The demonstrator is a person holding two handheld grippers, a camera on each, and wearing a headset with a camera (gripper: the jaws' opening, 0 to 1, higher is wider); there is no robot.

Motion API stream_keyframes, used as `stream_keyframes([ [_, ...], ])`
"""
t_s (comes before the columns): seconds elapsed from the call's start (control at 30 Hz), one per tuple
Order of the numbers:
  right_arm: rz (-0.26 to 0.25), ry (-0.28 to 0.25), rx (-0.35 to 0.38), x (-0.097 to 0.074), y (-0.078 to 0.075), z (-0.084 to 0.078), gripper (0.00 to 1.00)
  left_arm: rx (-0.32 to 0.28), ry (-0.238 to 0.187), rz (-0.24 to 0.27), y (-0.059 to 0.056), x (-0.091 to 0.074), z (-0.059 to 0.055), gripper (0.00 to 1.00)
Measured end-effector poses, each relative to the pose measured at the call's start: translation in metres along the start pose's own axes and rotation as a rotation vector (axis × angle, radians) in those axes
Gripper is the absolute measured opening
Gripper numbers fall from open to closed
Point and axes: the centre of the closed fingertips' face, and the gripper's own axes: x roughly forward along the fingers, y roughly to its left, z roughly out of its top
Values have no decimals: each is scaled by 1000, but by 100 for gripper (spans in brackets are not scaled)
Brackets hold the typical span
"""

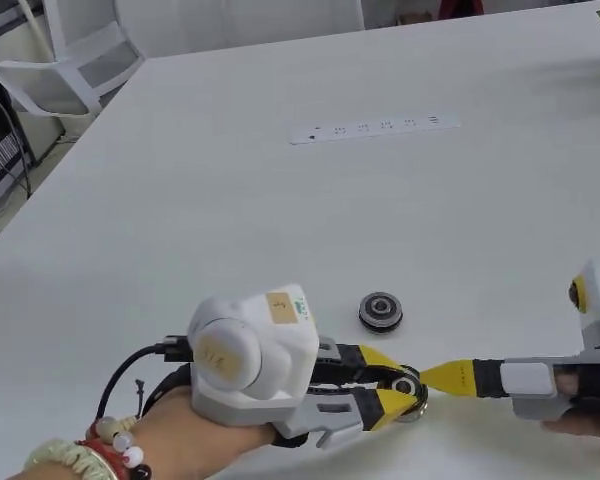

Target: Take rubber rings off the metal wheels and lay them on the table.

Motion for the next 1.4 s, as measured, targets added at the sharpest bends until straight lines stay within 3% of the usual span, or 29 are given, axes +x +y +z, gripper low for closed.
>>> stream_keyframes([
  [0.07,-49,-30,-58,-6,-8,8,0,2,2,0,0,0,0,14],
  [0.17,-54,-37,-81,-7,-7,9,3,6,3,-1,0,0,0,14],
  [0.3,-58,55,-189,0,-4,-6,8,13,6,-1,0,0,0,14],
  [0.4,-56,71,-212,4,-2,-9,10,17,9,-1,0,0,0,14],
  [0.5,-71,104,-301,4,-4,-12,10,19,11,-1,0,0,0,14],
  [0.67,-79,78,-294,0,-3,-8,7,24,15,-1,-1,0,0,14],
  [0.7,-121,83,-284,-3,-9,-9,6,24,16,0,0,0,0,14],
  [0.73,-98,84,-292,-4,-7,-10,6,25,16,0,-1,0,0,14],
  [1.27,-113,74,-280,3,-9,-6,4,45,46,7,-1,0,0,14],
  [1.37,-116,46,-290,2,-9,-1,1,53,54,8,-1,0,-1,14],
  [1.4,-96,34,-286,1,-6,2,0,52,54,6,-1,0,-1,14],
])
